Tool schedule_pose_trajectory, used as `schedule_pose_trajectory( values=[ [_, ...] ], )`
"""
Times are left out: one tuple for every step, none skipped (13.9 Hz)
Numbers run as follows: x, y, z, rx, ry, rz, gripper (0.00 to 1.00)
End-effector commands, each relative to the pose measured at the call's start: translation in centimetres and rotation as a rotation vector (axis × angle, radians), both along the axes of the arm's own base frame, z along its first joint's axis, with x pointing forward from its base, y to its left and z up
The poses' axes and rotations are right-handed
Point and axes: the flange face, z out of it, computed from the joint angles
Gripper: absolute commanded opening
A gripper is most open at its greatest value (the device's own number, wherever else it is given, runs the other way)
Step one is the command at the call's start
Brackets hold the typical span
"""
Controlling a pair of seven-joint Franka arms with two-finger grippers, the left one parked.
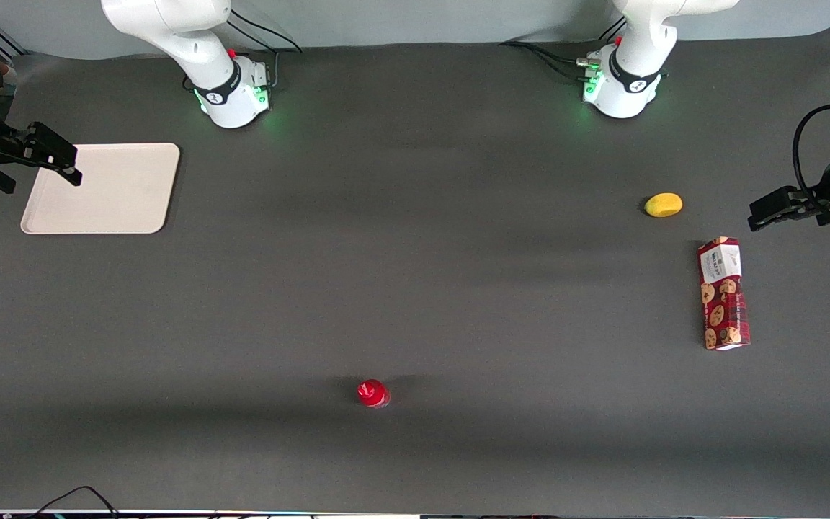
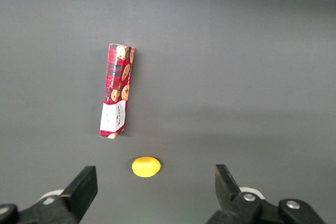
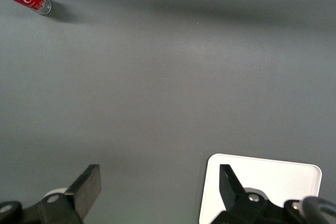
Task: Place coke bottle on tray
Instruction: 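Move the open right gripper from the tray toward the red Coca-Cola bottle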
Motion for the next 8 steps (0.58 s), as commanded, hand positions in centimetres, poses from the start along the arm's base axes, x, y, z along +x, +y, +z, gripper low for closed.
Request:
schedule_pose_trajectory(
  values=[
    [0.1,0.0,0.7,0.023,0.011,0.003,1.00],
    [0.1,-0.1,0.6,0.025,0.020,0.002,1.00],
    [0.2,-0.1,0.6,0.023,0.020,0.002,1.00],
    [0.2,-0.1,0.6,0.025,0.020,0.003,1.00],
    [0.2,0.1,0.5,0.024,0.022,0.006,1.00],
    [0.1,0.3,0.1,0.024,0.035,0.009,1.00],
    [-0.1,0.6,0.1,0.027,0.046,0.013,1.00],
    [-0.1,1.3,0.3,0.042,0.047,0.005,1.00]
  ],
)
